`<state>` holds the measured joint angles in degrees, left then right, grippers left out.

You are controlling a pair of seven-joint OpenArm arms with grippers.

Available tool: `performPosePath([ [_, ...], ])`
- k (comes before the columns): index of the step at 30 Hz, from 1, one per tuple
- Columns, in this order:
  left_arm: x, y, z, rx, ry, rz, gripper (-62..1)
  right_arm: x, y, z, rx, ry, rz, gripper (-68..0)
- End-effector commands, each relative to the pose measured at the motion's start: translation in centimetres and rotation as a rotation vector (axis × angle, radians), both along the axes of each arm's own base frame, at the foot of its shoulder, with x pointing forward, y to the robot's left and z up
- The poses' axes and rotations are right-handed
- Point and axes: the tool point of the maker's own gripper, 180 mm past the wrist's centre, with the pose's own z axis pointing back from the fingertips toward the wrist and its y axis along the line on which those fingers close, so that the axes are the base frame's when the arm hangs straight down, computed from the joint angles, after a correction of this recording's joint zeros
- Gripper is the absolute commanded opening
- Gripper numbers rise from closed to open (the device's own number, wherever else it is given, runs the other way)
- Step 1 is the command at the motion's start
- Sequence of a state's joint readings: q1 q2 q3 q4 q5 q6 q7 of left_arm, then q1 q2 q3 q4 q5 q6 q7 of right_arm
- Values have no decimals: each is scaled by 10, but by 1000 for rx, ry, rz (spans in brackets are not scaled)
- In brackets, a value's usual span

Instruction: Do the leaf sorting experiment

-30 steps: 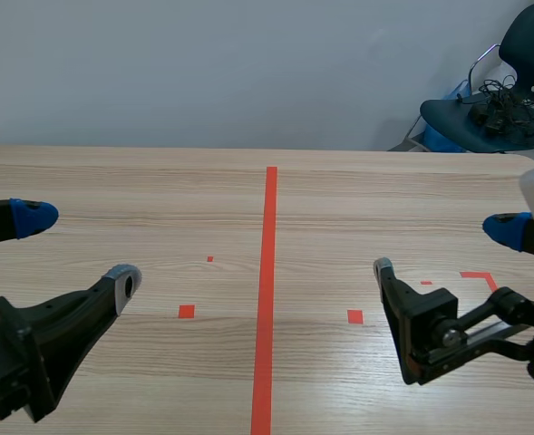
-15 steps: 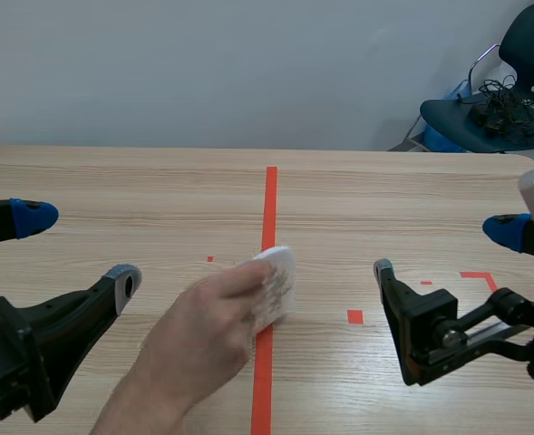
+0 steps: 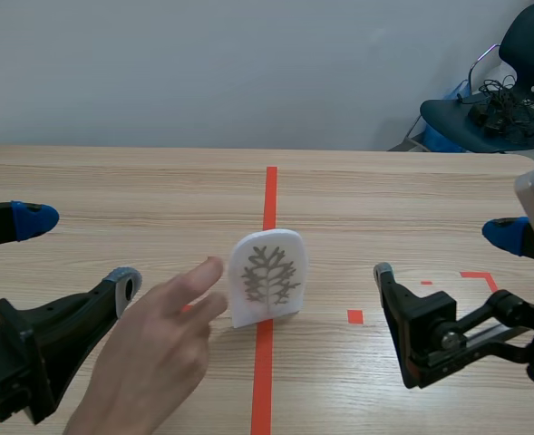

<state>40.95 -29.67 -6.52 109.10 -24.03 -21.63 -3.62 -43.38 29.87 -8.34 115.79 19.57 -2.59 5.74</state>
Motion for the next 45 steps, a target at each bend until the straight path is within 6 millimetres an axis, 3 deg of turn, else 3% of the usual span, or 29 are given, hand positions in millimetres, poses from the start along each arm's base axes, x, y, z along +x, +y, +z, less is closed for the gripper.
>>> performPosePath([
  [1, 2, 0, 7, -16, -23, 4, 14, 6, 2, 16, 10, -53, 3, 4],
  [5, 1, -3, 2, -6, -2, -4, 14, 5, 1, 12, -21, -38, 7, 4],
  [9, 5, -6, -16, 10, 49, -15, 14, 4, 0, 8, -55, -24, 11, 4],
  [16, 21, -16, -74, 17, 133, -34, 14, 4, 0, 8, -54, -25, 11, 4],
  [23, 41, -53, -117, -4, 138, -94, 14, 5, 0, 8, -54, -27, 11, 4],
  [31, 65, -107, -128, -49, 80, -156, 14, 5, 0, 8, -54, -27, 11, 4],
  [37, 83, -125, -124, -80, 56, -121, 14, 5, 0, 8, -54, -27, 11, 4],
  [38, 85, -127, -122, -85, 51, -116, -8, 5, 0, 8, -54, -27, 11, 4],
  [42, 89, -129, -119, -90, 42, -106, -381, 5, 0, 8, -54, -27, 11, 4],
  [45, 89, -128, -119, -89, 43, -106, -503, 5, 0, 8, -54, -27, 11, 4],
])
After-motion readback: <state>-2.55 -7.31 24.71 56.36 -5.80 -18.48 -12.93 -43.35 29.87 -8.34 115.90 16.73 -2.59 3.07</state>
